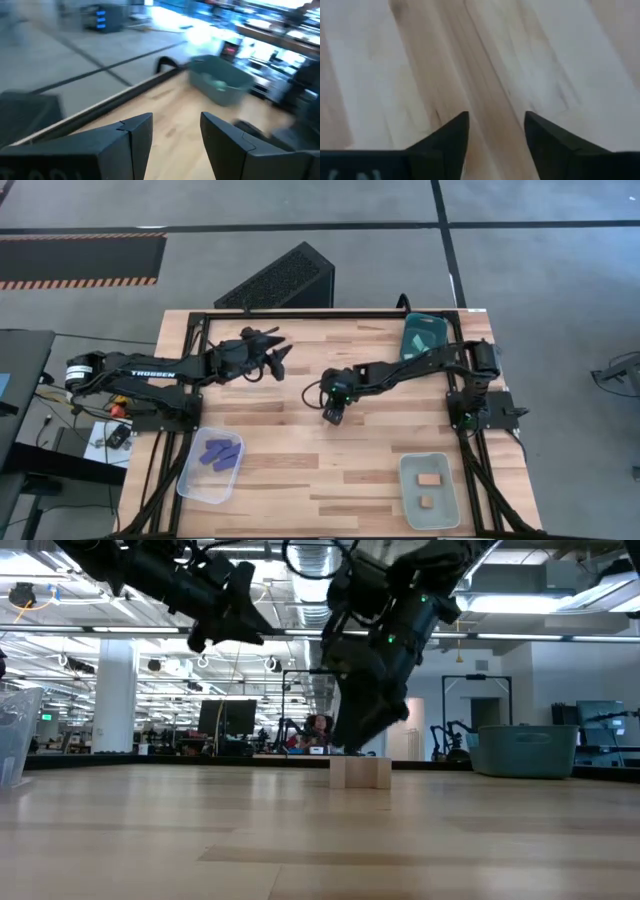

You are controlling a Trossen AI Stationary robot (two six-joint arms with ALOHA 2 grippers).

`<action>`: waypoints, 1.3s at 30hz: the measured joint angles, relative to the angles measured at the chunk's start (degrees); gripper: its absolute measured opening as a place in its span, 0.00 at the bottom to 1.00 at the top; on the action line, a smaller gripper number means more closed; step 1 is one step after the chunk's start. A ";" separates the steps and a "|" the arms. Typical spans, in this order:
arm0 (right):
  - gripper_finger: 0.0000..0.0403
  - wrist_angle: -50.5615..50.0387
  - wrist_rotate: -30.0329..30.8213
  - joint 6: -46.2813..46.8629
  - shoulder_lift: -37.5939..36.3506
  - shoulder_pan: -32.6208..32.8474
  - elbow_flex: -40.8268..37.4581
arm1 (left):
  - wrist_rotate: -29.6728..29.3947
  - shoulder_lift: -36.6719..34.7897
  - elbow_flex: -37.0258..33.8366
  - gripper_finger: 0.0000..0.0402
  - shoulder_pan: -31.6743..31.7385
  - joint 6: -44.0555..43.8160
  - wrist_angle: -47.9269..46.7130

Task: Sort & place blocks by color
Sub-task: Put the brown block into the gray bin

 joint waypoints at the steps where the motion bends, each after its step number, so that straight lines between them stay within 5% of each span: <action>1: 0.54 0.00 0.00 0.15 0.81 0.05 0.00 | -1.78 0.00 0.00 0.38 0.04 -1.61 -0.70; 5: 0.58 -0.76 -0.07 2.67 3.62 0.32 -0.02 | -3.74 0.00 0.00 0.38 0.04 -5.60 -2.24; 9: 0.52 -1.27 0.09 4.39 4.78 0.74 0.02 | -0.88 0.00 0.00 0.38 0.04 -5.94 -3.05; 21: 0.03 -0.87 -0.55 4.59 2.09 1.36 0.04 | 5.91 -0.84 0.00 0.38 0.02 -10.14 -2.05; 35: 0.01 10.47 -3.14 5.66 -19.26 0.74 0.02 | 4.72 -11.96 0.09 0.38 0.04 -5.42 -1.20; 39: 0.01 14.74 -3.15 5.47 -23.88 -0.31 0.02 | 18.06 -11.32 0.00 0.38 -2.10 0.74 6.62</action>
